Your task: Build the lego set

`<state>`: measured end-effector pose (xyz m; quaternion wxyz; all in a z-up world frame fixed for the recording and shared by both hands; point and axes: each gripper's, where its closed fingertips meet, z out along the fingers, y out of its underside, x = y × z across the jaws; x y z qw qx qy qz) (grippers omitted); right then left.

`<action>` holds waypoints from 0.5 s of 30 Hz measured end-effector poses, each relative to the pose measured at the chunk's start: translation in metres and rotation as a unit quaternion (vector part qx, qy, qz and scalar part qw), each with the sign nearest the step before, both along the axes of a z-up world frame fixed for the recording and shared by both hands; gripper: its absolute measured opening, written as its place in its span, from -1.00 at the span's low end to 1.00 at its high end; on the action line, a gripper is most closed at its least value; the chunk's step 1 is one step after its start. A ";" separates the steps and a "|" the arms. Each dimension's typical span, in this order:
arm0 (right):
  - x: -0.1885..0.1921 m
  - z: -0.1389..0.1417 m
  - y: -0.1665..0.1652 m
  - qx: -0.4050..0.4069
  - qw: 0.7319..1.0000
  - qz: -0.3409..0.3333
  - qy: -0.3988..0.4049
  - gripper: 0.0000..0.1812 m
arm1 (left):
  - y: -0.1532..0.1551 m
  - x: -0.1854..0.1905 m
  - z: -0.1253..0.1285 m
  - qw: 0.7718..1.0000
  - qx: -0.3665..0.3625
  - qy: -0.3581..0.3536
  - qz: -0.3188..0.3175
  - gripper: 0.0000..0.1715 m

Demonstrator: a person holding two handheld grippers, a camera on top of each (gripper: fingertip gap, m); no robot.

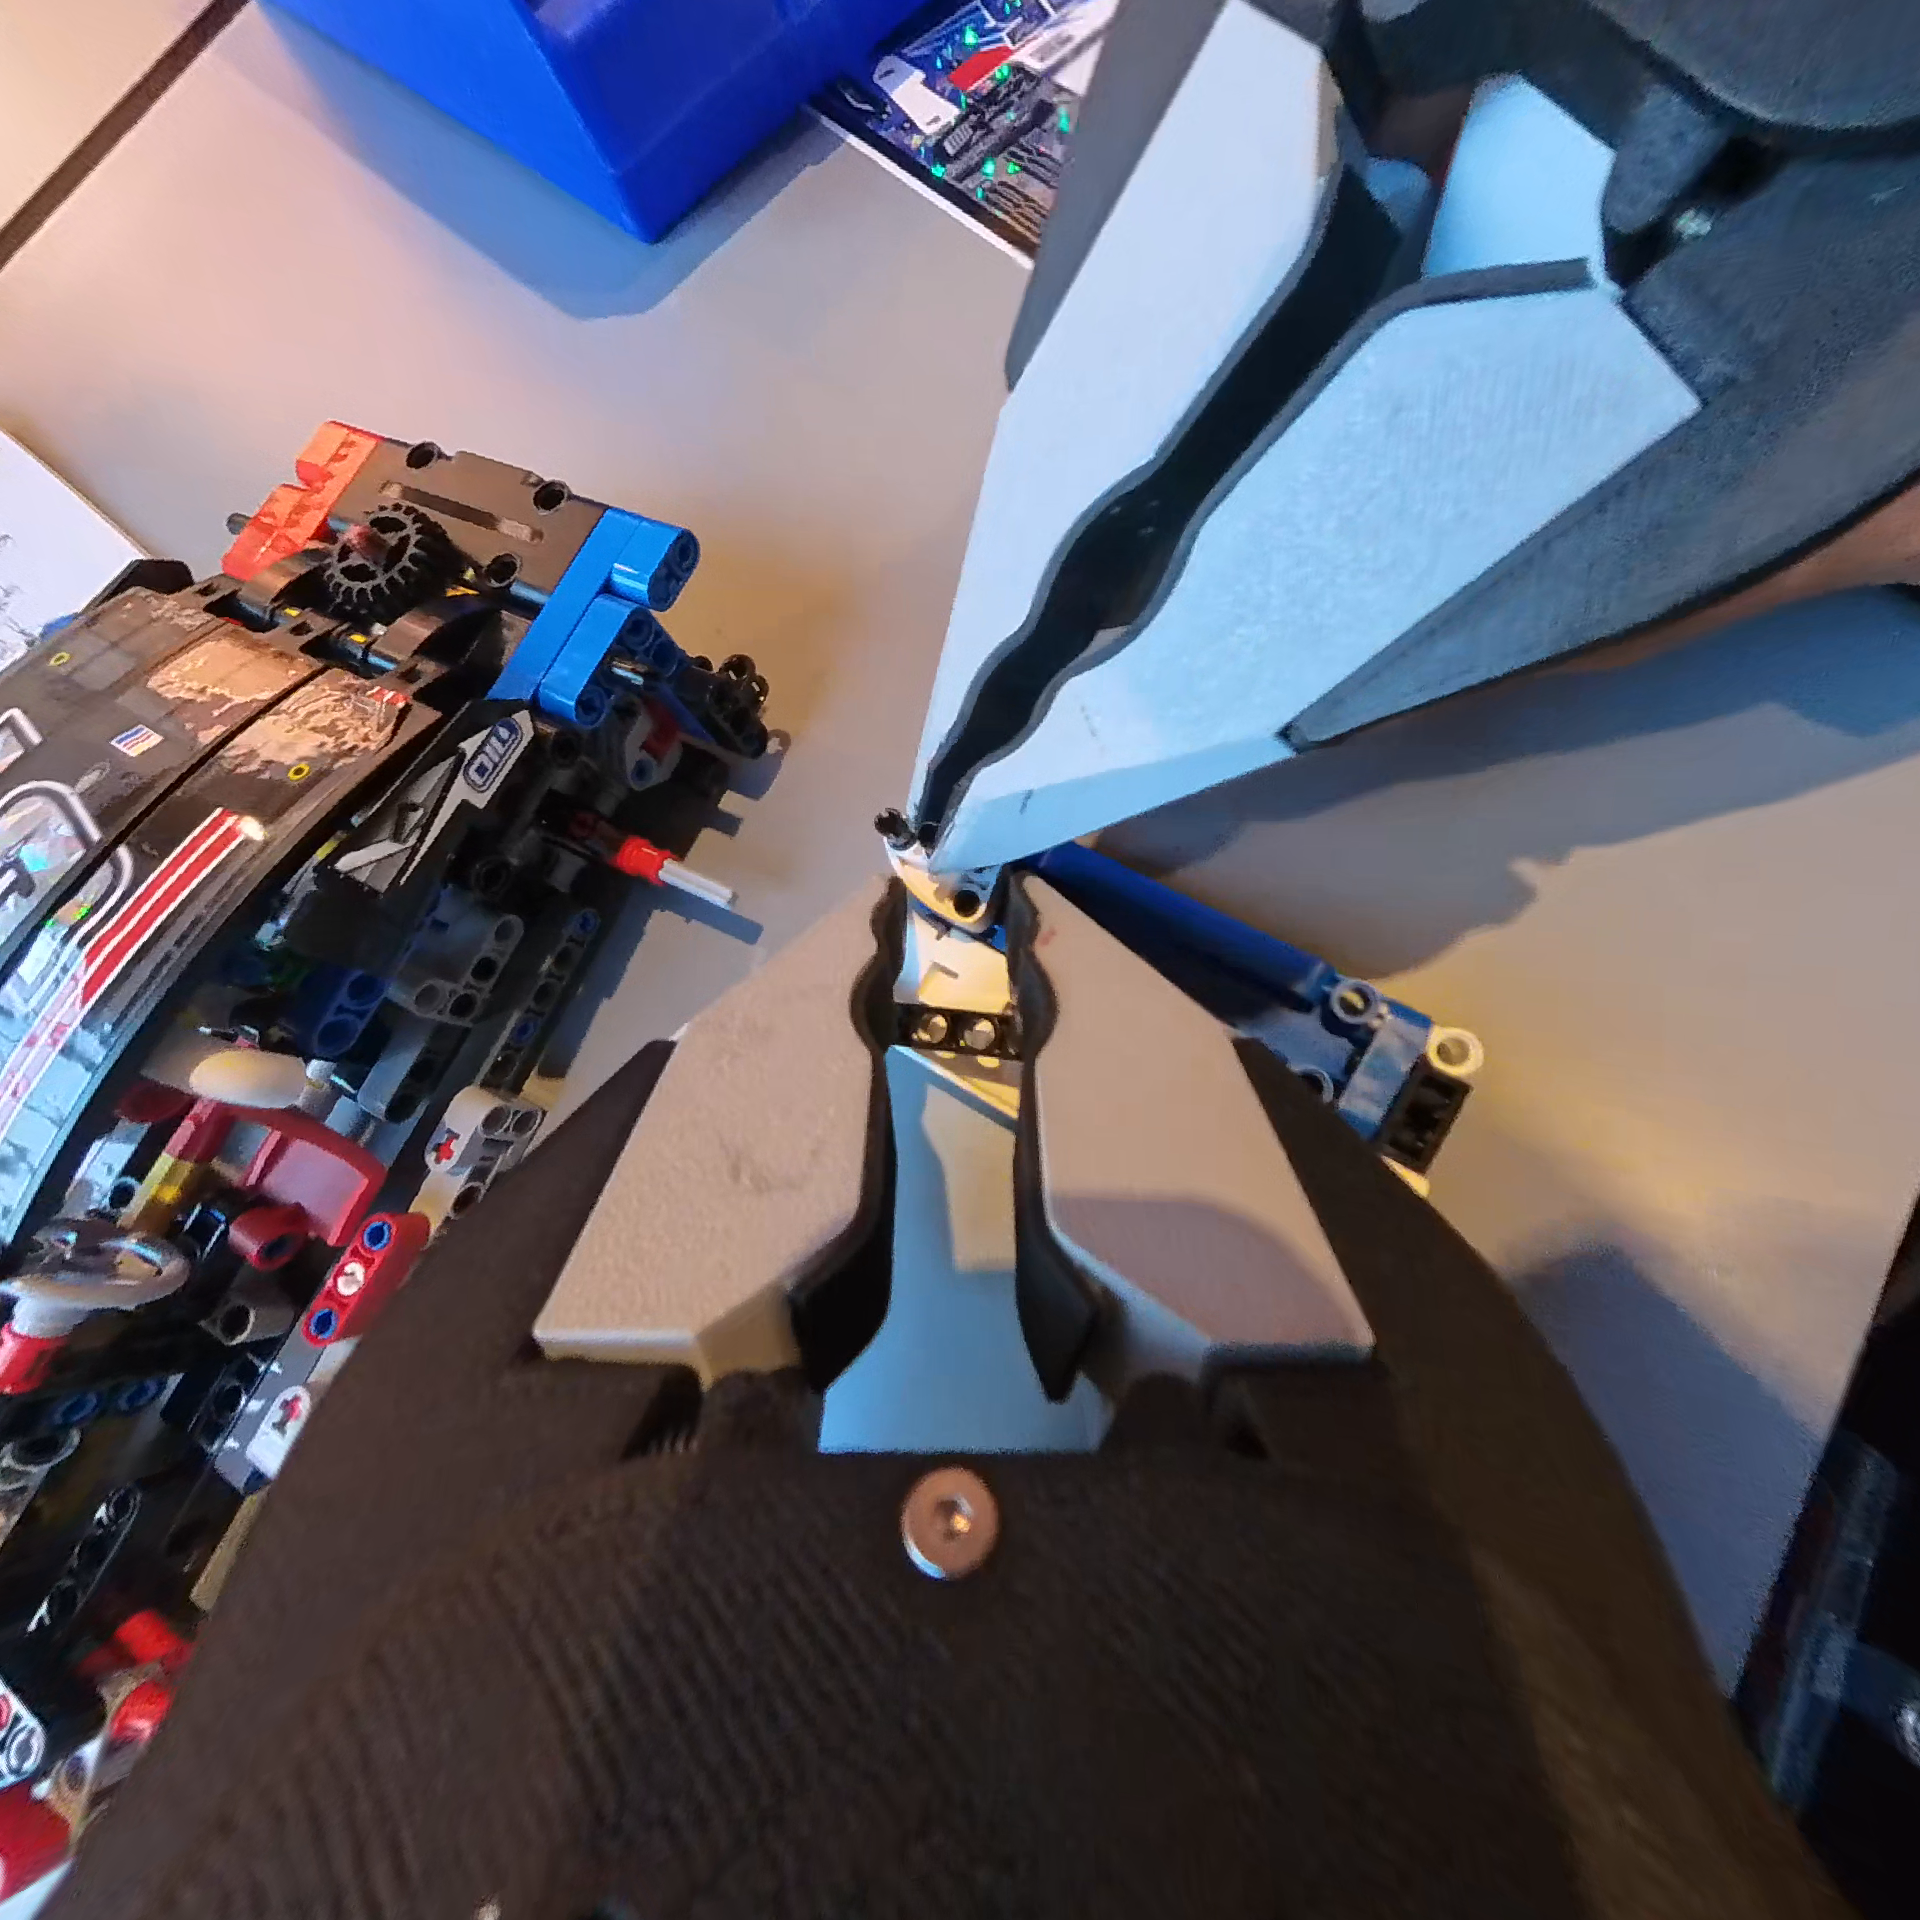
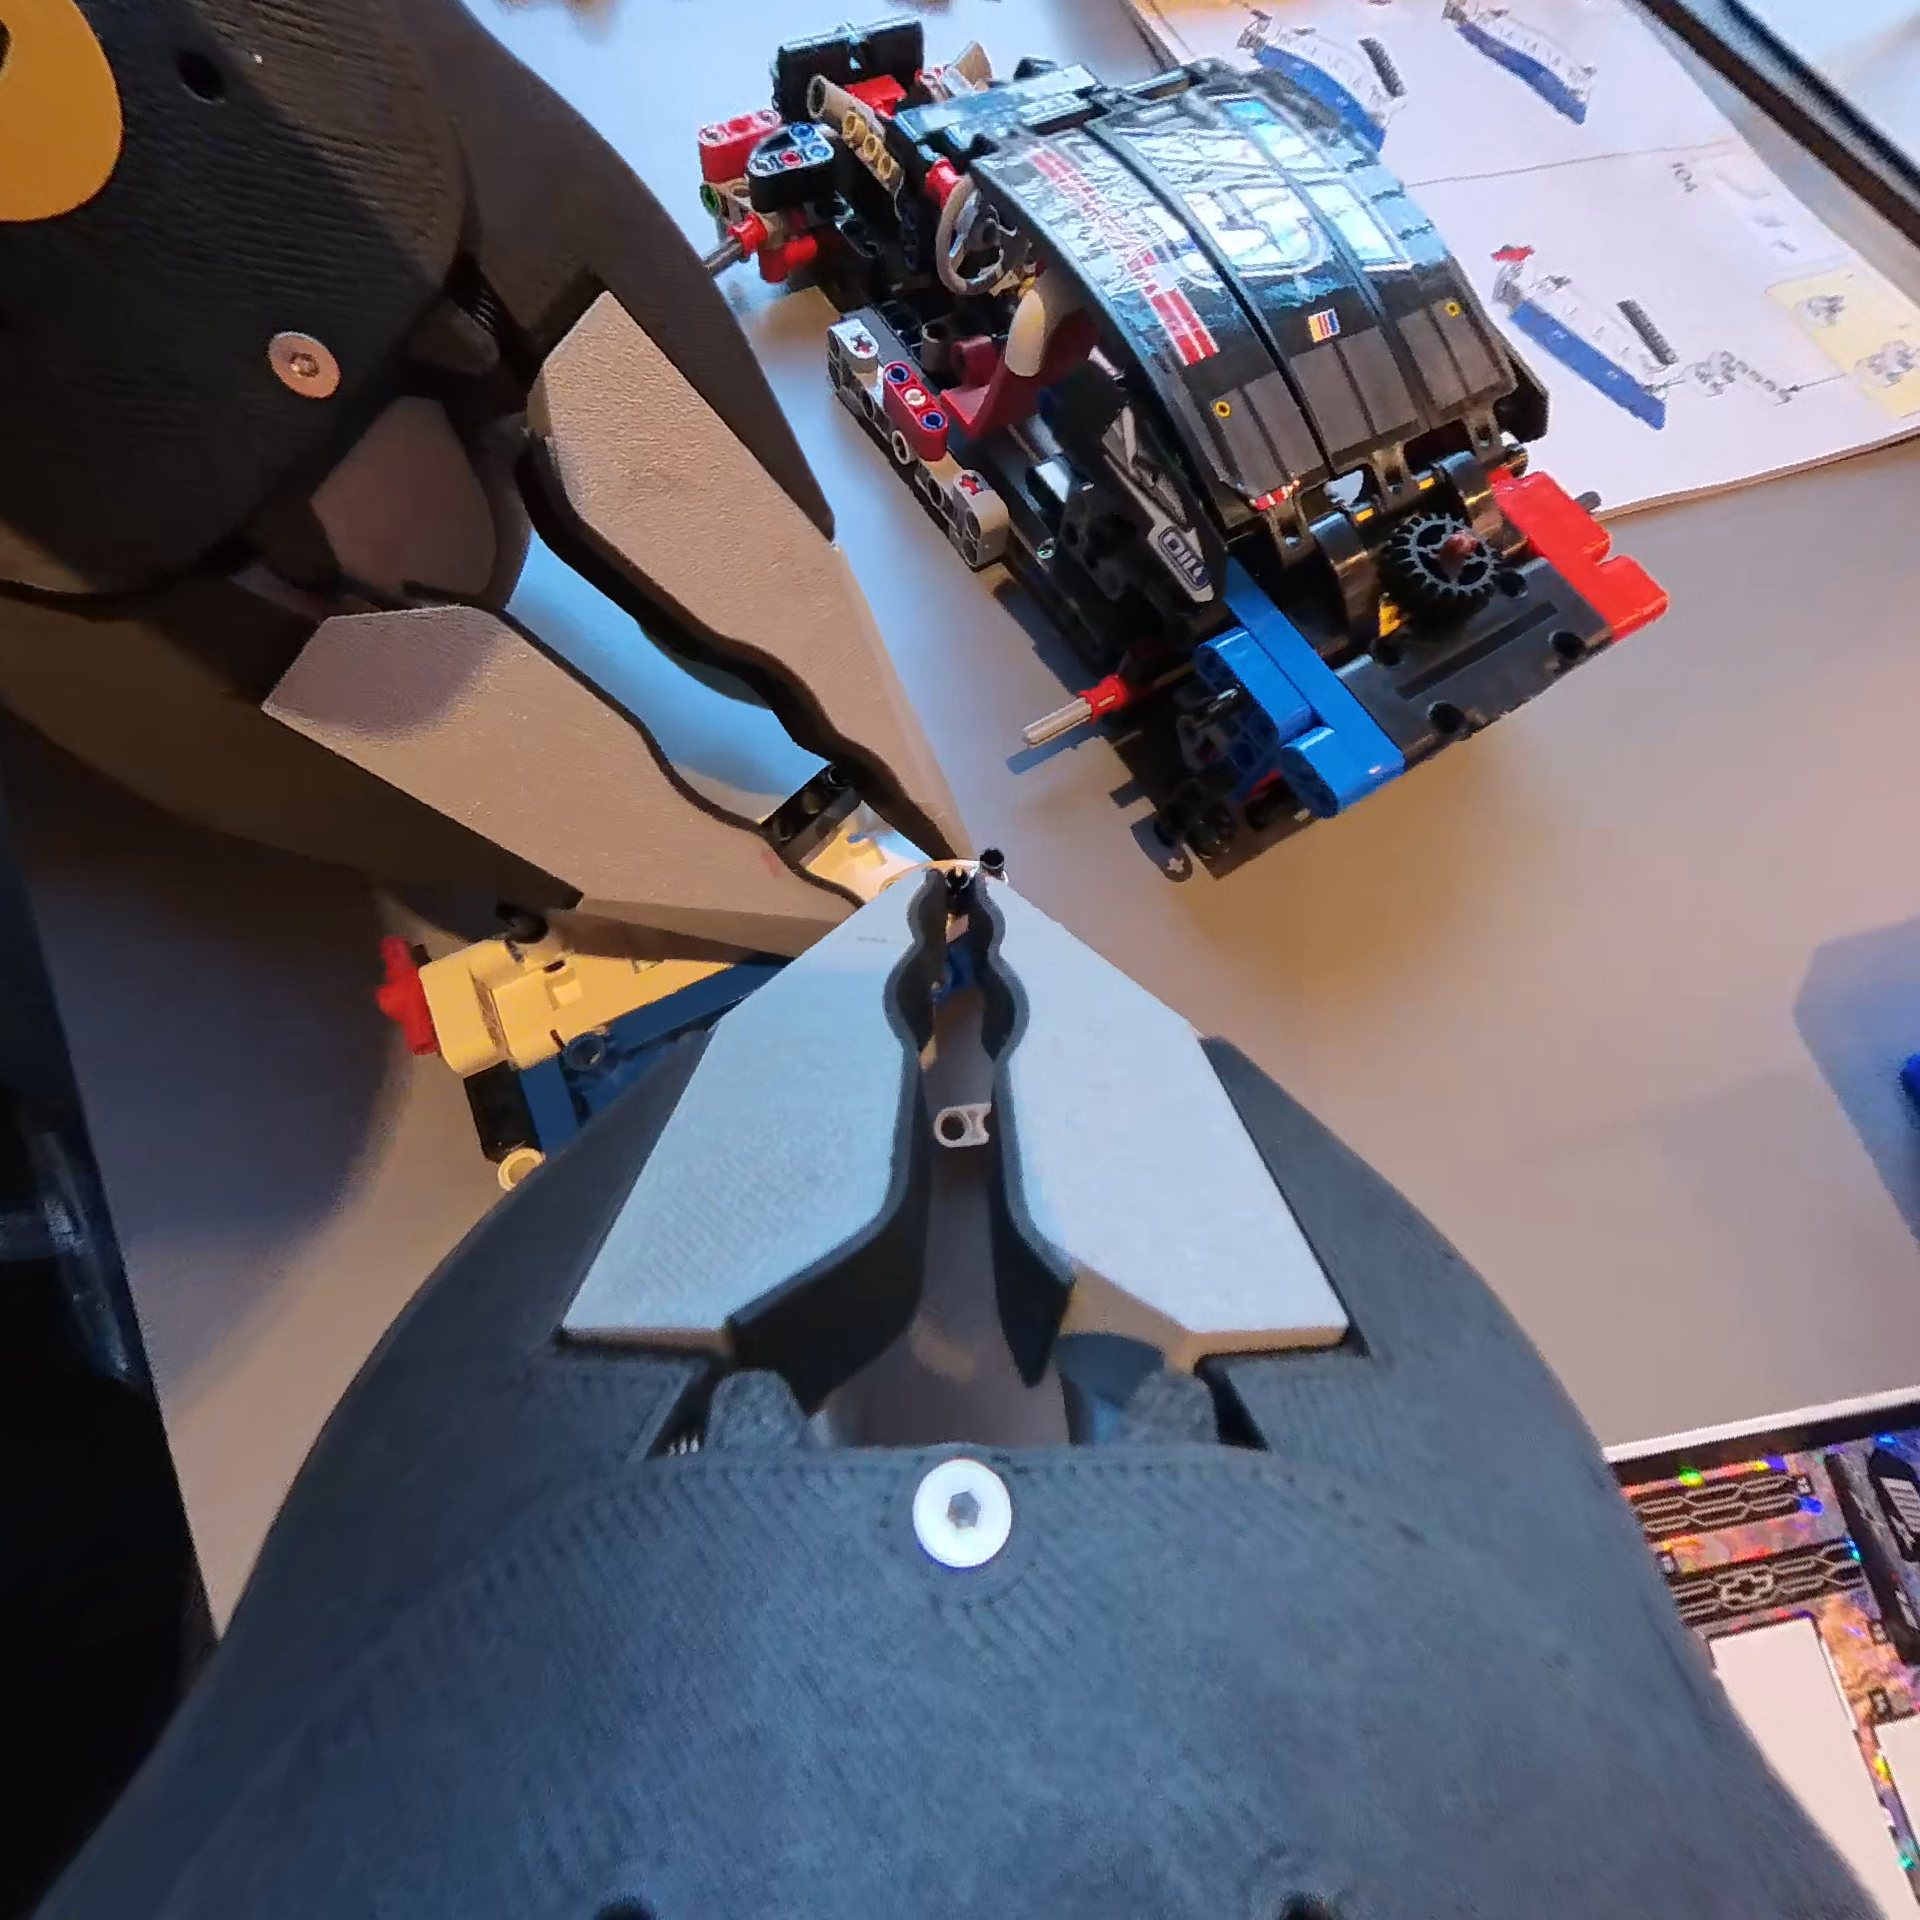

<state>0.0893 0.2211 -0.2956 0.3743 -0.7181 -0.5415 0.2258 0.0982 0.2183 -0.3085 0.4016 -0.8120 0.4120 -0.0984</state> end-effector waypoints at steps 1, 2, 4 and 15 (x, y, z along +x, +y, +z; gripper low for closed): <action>0.000 0.000 0.000 0.005 1.000 -0.003 0.003 -0.99 | 0.000 0.000 0.000 1.000 0.000 0.000 0.000 -0.81; 0.001 0.000 0.000 0.008 1.000 -0.006 0.006 -0.99 | 0.000 0.001 0.000 1.000 0.000 -0.001 0.000 -0.81; 0.002 0.002 0.000 0.013 1.000 -0.009 0.014 -0.99 | 0.000 0.001 0.000 1.000 0.000 -0.001 0.000 -0.81; 0.002 0.004 0.001 0.039 0.999 -0.010 0.005 -0.99 | 0.001 0.002 0.000 1.000 0.002 0.001 -0.001 -0.81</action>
